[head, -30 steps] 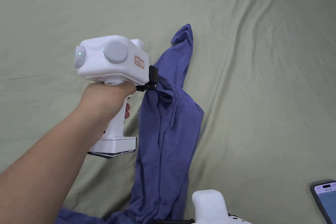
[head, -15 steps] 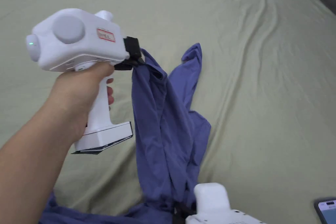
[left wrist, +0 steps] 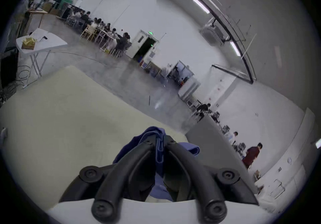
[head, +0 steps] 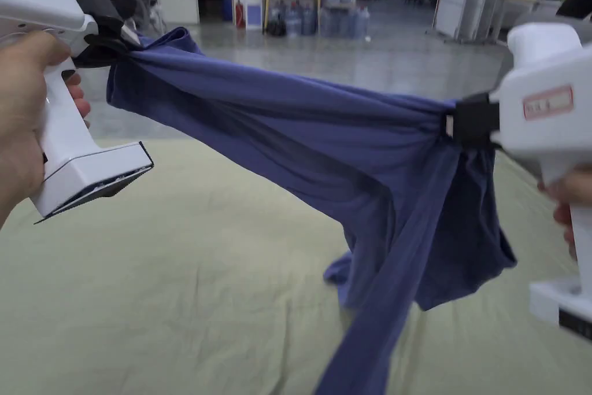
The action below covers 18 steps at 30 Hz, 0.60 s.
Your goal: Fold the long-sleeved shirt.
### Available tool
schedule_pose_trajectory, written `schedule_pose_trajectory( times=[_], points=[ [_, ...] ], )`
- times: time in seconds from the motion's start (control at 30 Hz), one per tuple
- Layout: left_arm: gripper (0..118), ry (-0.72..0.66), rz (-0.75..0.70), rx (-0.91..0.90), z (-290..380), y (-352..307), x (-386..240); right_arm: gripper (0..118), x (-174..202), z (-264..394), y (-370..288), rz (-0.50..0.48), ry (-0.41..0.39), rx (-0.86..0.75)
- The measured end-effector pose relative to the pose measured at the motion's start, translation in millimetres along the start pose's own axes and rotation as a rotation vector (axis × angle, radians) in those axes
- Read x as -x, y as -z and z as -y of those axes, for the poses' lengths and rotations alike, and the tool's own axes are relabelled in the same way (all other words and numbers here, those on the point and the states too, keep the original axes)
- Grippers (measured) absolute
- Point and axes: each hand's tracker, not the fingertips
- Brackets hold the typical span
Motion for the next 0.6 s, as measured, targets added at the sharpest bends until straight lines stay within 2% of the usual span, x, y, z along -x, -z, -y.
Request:
schedule_pose_trajectory(
  times=[0.07,0.17,0.27,0.4,0.47,0.6],
  points=[
    [3,-0.032,0.011,-0.021,-22.3,2.9,-10.2,21,-2.6,-49.3,7.9,-0.009,-0.011,-0.01],
    [3,-0.036,0.02,-0.045,-51.4,17.6,-32.7,21,0.1,-123.2,29.3,0.059,-0.119,-0.02],
    [3,-0.038,0.017,-0.05,-76.1,38.8,-48.4,21,-6.6,-180.8,52.8,0.094,-0.144,0.007],
    [3,-0.008,0.027,-0.051,-98.4,62.9,-68.2,21,-10.8,-228.9,74.4,0.15,-0.188,0.001],
    [3,0.0,0.026,-0.067,-107.2,73.7,-78.8,21,-11.4,-242.8,84.4,0.198,-0.236,-0.025],
    [3,-0.076,0.076,-0.081,-122.0,90.1,-87.7,21,-12.4,-255.8,96.9,0.23,-0.199,-0.031]
  ],
)
